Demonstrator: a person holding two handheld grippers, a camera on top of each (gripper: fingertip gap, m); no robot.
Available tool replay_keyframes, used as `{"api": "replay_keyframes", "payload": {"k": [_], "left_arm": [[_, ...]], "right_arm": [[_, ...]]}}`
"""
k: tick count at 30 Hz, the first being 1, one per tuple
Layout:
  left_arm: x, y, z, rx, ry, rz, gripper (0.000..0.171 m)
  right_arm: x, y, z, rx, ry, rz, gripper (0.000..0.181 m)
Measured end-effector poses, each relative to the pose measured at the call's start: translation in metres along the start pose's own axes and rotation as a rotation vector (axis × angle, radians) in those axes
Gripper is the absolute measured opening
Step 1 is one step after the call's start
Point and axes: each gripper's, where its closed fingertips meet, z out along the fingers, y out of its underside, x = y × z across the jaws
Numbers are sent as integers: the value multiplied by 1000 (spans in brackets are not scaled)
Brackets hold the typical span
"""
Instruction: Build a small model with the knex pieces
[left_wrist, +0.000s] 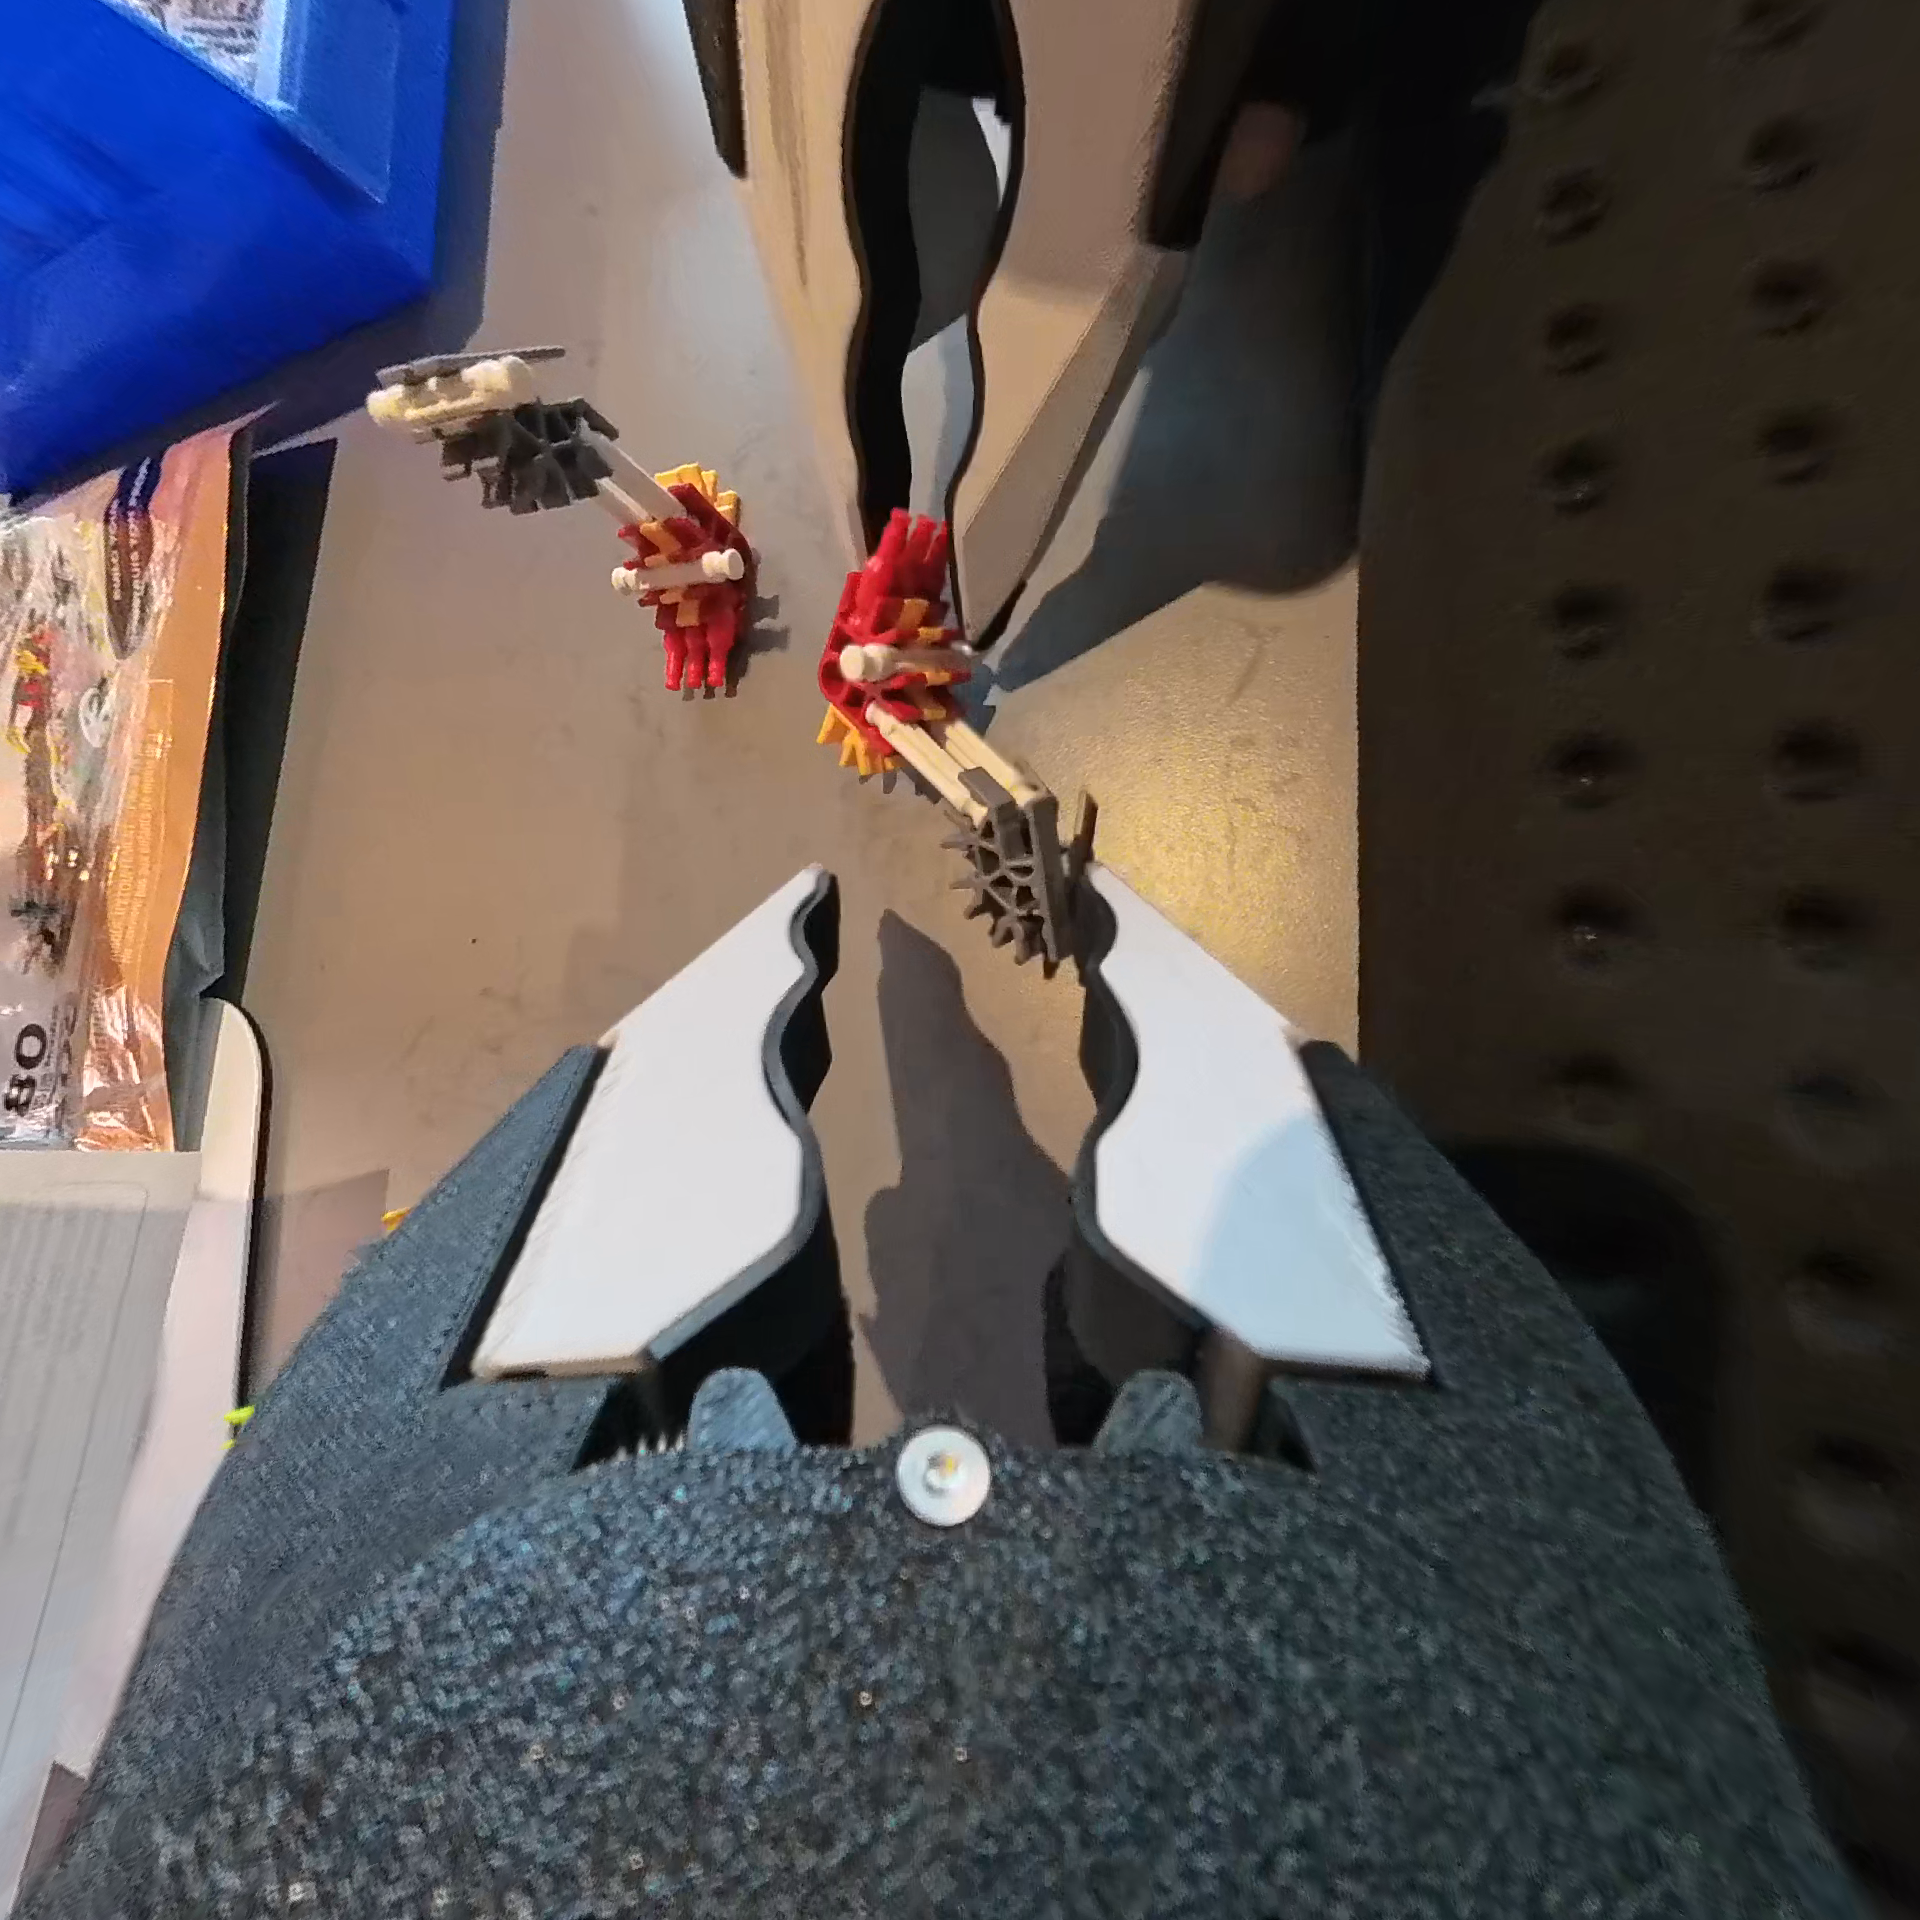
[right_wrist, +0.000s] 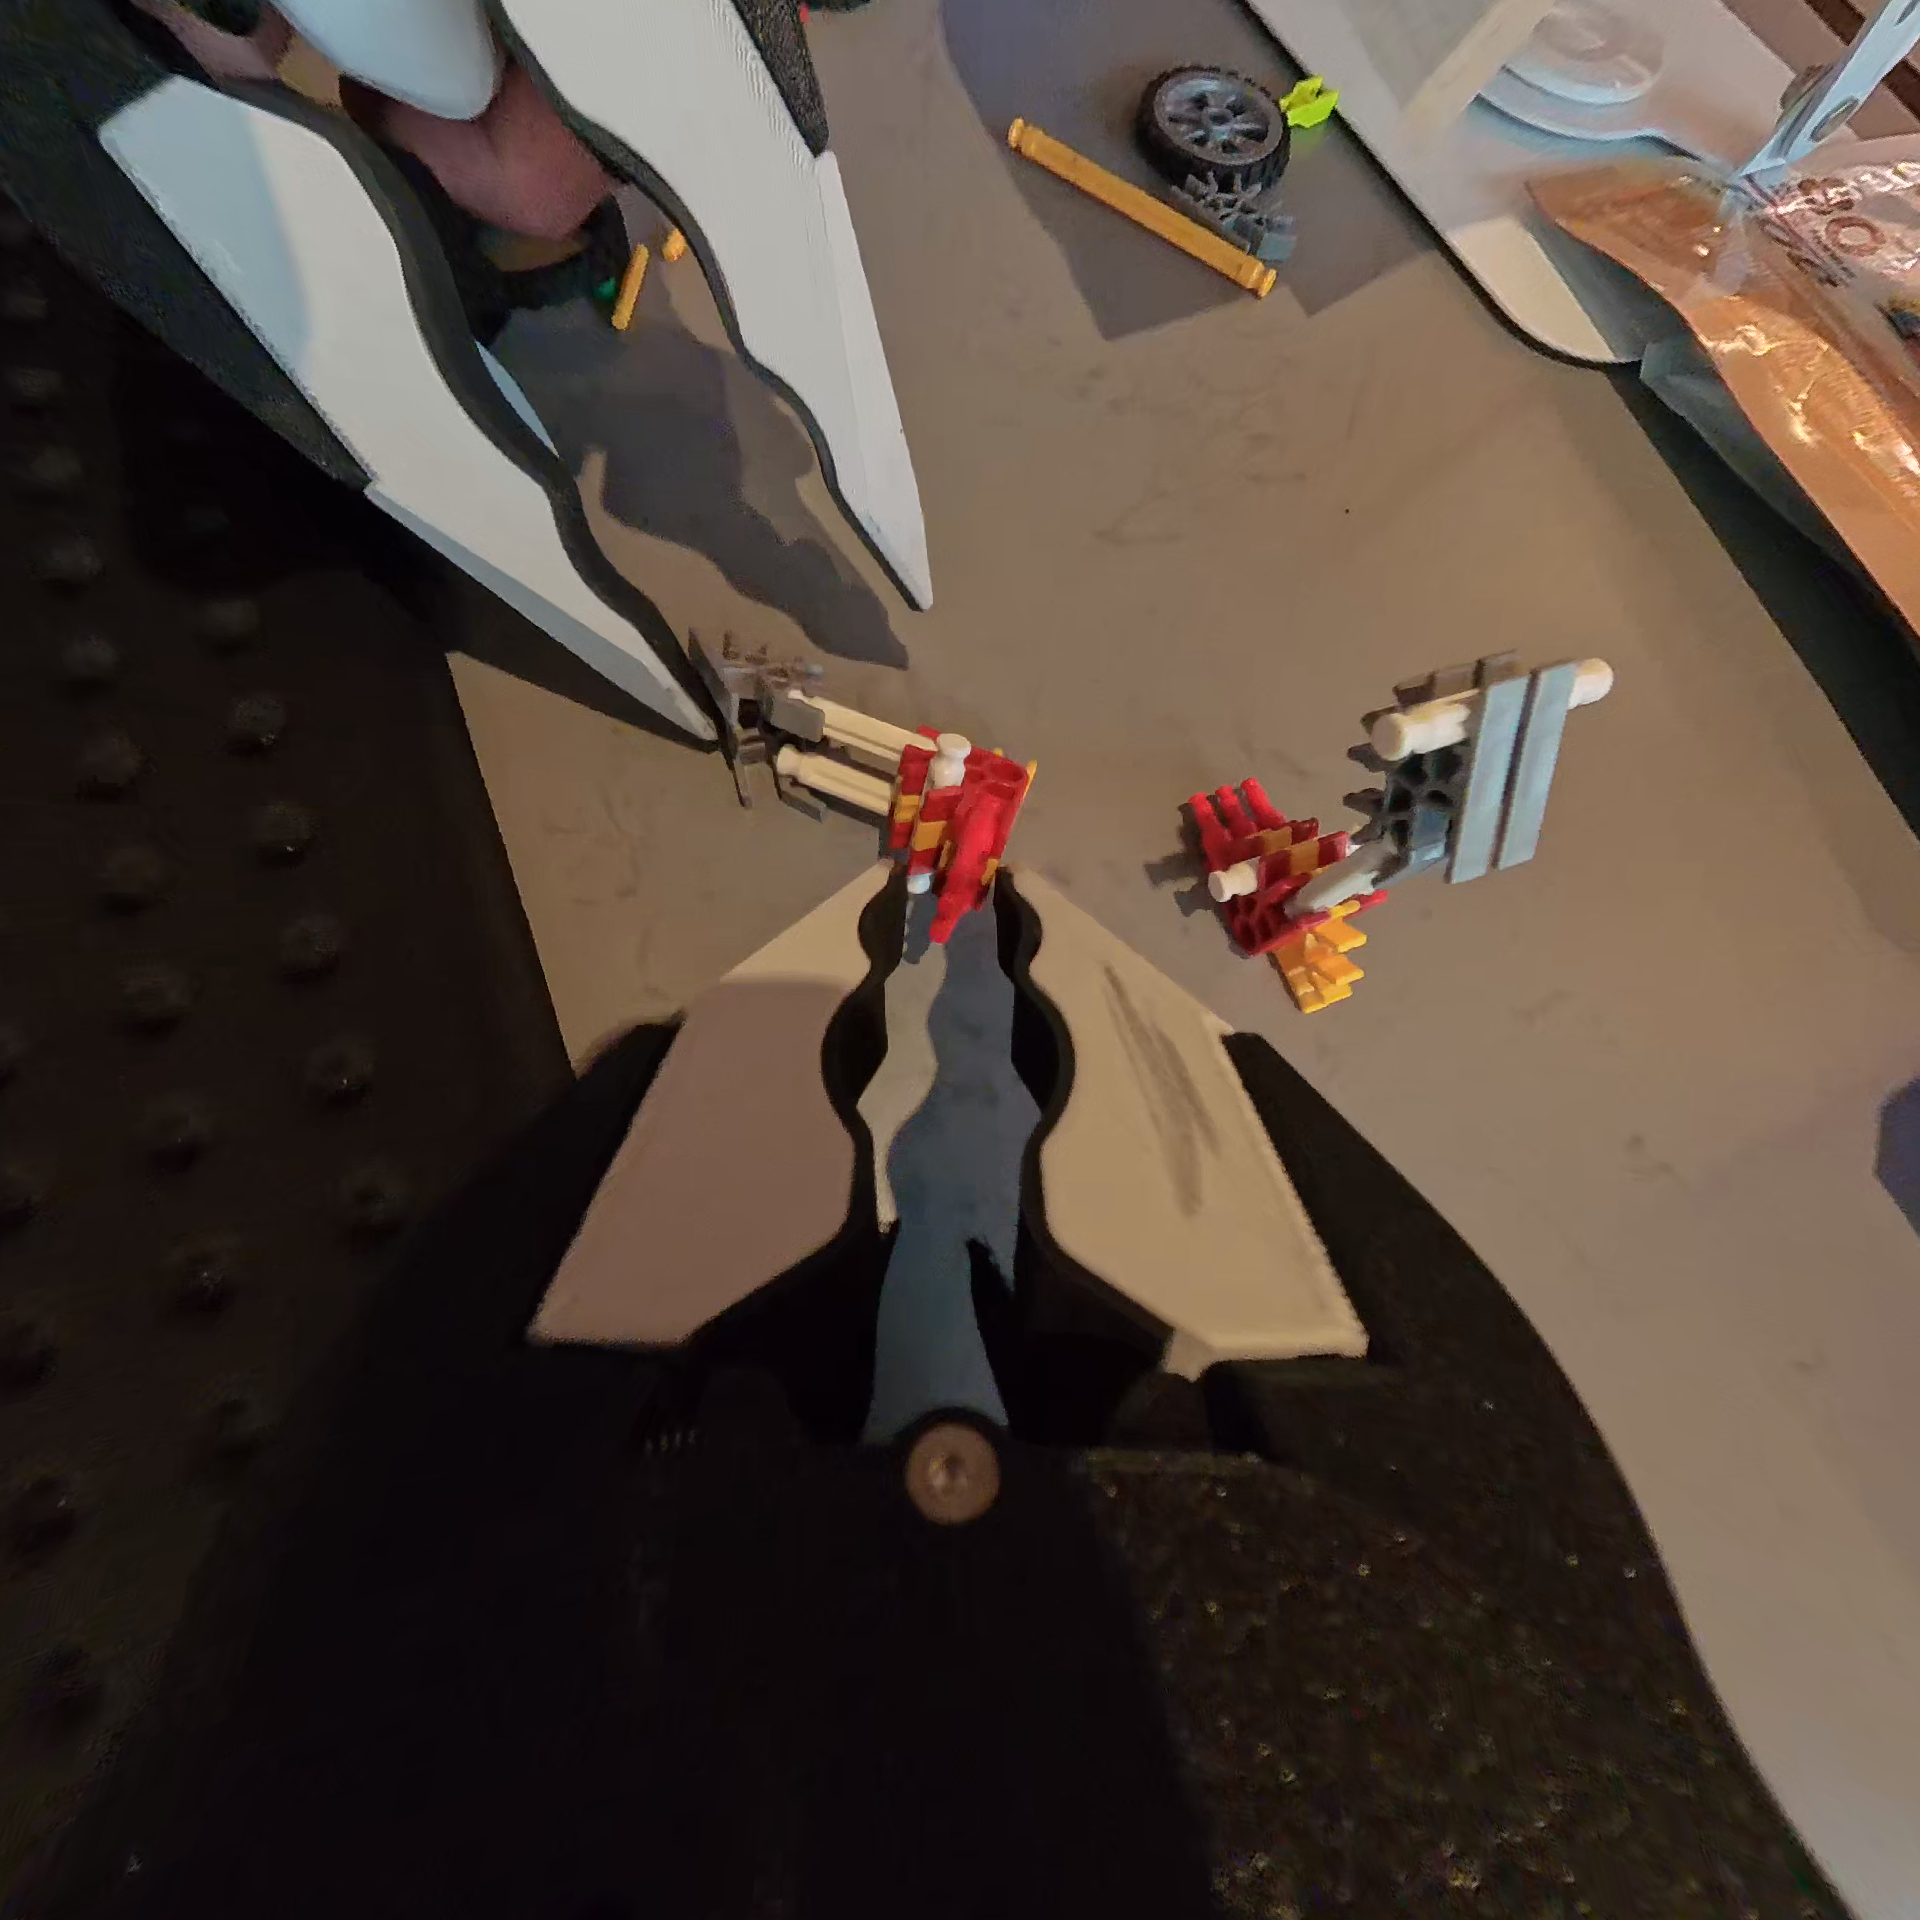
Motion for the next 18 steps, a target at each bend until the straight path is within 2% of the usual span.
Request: {"api": "replay_keyframes", "payload": {"k": [18], "left_arm": [[2, 1, 3, -2, 73, -28, 42]], "right_arm": [[8, 3, 0, -16, 21, -20, 11]]}}
